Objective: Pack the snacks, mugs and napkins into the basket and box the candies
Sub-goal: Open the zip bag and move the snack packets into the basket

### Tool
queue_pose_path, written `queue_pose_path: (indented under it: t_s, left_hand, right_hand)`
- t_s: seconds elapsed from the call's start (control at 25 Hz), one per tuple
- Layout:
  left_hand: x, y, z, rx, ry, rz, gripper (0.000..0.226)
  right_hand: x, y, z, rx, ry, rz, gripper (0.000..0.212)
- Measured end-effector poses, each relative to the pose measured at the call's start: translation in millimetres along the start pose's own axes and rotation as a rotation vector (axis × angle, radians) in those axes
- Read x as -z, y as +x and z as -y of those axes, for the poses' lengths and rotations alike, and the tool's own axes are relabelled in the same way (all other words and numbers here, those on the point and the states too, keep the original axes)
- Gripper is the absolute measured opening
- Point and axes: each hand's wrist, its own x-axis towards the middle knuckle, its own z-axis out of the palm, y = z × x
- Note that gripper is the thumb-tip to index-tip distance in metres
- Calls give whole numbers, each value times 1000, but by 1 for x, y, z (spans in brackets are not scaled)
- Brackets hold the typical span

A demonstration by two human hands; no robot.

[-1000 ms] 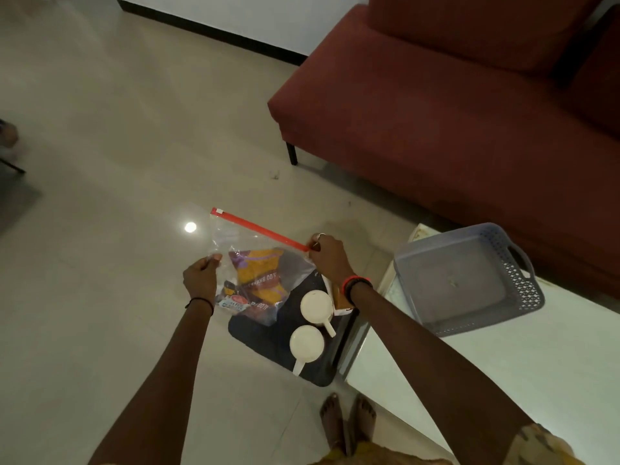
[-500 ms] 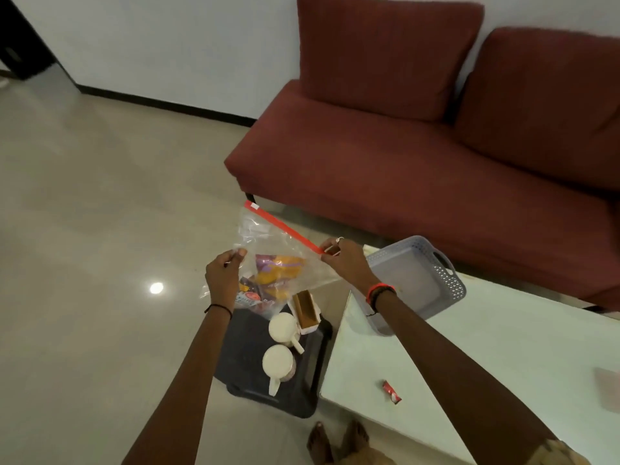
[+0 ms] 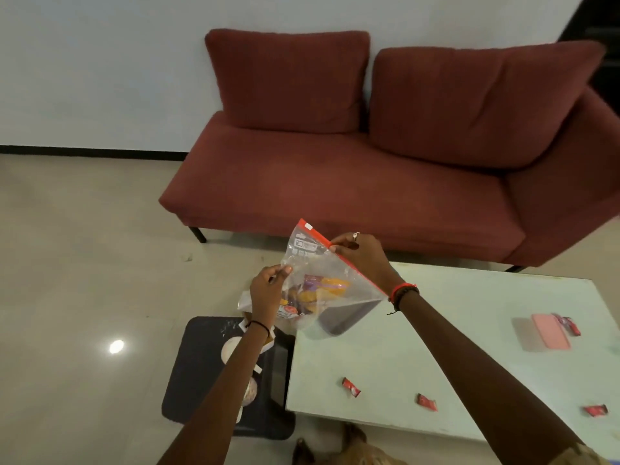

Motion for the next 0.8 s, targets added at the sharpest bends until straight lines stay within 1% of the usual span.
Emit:
queue_pose_path:
  t_s: [0.16,0.32,0.44,0.6,0.72,0.8]
  left_hand:
    - [-53,-19,-3,0,10,97,23]
    - [-89,-41,-10,-20,17,193,21]
    - [-103,-49,-21,-56,13,251,20]
    - [-113,-51,-37,-142,-23,282,22]
    - [-122,-52,-51,-183,51,306,23]
    - [-128,-53,-59,-214,99,315,19]
  right_hand:
    - [39,-10,-24,-31,11,-48,10]
    - [67,-23,-46,-34,-44,-72,13]
    - [82,-32,-68,-36,-89,-54,15]
    - [91,-46,-91,-21,-171,-17,16]
    - [97,-52,-104,-3,-207,-24,16]
    - [101,-55,-110,3,-187,-31,15]
